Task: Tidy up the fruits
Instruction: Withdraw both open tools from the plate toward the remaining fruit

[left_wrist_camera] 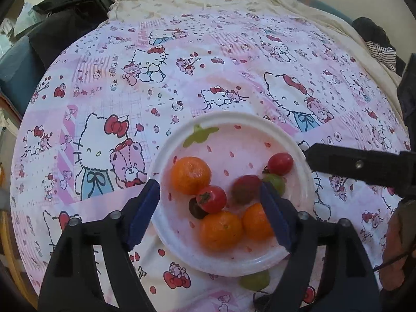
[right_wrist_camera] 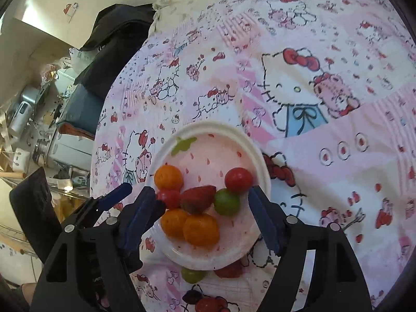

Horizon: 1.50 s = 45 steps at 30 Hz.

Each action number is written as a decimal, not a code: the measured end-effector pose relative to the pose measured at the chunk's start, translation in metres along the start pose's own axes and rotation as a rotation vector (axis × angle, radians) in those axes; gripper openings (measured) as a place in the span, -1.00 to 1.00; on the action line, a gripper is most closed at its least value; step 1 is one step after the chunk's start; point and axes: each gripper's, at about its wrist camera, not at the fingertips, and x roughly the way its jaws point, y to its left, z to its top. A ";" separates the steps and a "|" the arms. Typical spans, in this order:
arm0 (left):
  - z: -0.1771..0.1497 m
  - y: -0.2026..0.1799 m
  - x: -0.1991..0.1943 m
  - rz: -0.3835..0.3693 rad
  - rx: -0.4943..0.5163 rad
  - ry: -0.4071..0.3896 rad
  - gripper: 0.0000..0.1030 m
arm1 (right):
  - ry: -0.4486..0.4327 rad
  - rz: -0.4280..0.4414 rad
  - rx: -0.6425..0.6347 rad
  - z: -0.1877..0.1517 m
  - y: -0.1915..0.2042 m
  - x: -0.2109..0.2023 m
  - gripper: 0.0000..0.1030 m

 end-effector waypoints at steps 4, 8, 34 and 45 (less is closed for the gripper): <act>-0.001 0.003 -0.005 0.005 -0.015 -0.006 0.48 | -0.014 -0.016 -0.004 0.000 0.001 -0.009 0.49; -0.002 0.007 -0.014 0.005 -0.032 -0.015 0.48 | -0.020 -0.027 -0.019 -0.001 0.006 -0.015 0.49; -0.050 0.042 -0.110 0.017 -0.166 -0.095 0.48 | -0.076 -0.087 -0.033 -0.066 0.019 -0.082 0.49; -0.090 0.040 -0.115 0.006 -0.215 -0.039 0.48 | -0.092 -0.122 0.025 -0.109 0.004 -0.098 0.50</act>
